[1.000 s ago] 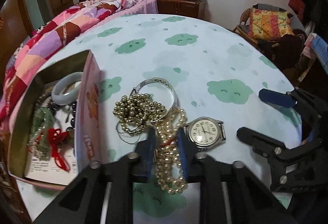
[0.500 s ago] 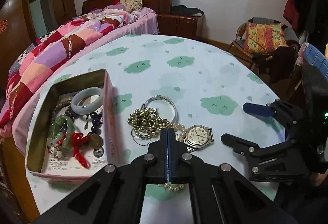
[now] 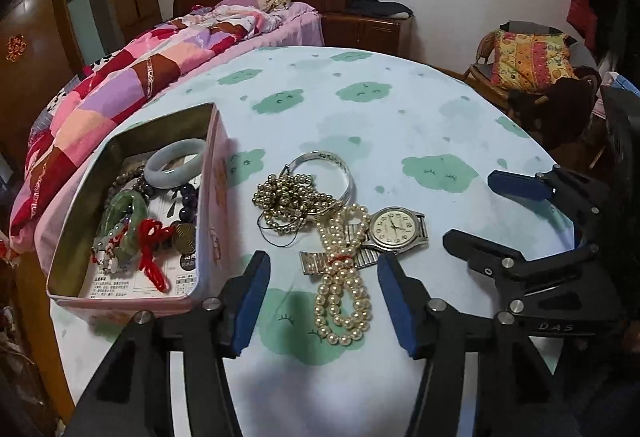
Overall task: Organize jewelry
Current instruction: 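Grasp the pearl necklace with the left tool, then lift the pearl necklace with the left tool while the right tool grasps the silver wristwatch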
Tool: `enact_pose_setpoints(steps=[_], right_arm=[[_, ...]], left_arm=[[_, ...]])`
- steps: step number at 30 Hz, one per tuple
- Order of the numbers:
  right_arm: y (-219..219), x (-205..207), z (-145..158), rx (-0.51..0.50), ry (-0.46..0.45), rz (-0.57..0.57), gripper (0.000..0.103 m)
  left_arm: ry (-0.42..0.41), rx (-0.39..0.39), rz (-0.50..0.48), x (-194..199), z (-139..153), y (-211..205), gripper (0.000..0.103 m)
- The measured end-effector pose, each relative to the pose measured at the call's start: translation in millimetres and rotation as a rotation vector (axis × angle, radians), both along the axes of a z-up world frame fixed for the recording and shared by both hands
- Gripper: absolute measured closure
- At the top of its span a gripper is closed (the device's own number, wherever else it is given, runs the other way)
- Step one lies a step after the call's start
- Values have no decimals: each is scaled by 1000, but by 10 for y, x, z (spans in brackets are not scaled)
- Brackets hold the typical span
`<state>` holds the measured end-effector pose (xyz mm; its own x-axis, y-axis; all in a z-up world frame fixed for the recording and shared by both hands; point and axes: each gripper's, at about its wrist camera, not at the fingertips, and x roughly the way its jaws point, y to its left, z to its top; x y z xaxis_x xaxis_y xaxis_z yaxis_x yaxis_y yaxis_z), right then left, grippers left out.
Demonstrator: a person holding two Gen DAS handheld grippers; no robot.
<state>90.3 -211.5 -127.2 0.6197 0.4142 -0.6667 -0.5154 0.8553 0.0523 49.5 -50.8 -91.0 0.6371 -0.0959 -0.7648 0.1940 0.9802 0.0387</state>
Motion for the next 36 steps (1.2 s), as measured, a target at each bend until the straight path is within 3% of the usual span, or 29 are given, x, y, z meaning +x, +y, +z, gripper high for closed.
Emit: enact_pose_setpoints(steps=[6,9,11,13,14,15,21,32,36], right_arm=[[4,-1,-4,-2,-3,0,21],[8,-4,-3,-5,-5,0,21],[7,-6,0,-8,-8,1,21],[3,-7,3,-11,-11,1,21],[5,-12,5,-11,-13,1,21],[5,-12,9,-13,-15,1,21],[64,-43,61,-35,-28,36,21],[500,72,182,-124,-7,201,23],[632,202,143,-123,53,237,25]], left_arm=[[42,-12,-19,27,-108,-12,47],[75,-18,-33,69,-179,-37,55],[92,-26,-31,93,-235,-31,56],[81,-40,-24,90,-224,11,73],[81,-45,-22,83,-220,33,87],[83,-64,-24,64,-211,62,90],[-8,-67,-11,-122,-3,146,97],[-116,-104,12,-261,372,337,97],[-148,-121,14,-311,496,382,97]])
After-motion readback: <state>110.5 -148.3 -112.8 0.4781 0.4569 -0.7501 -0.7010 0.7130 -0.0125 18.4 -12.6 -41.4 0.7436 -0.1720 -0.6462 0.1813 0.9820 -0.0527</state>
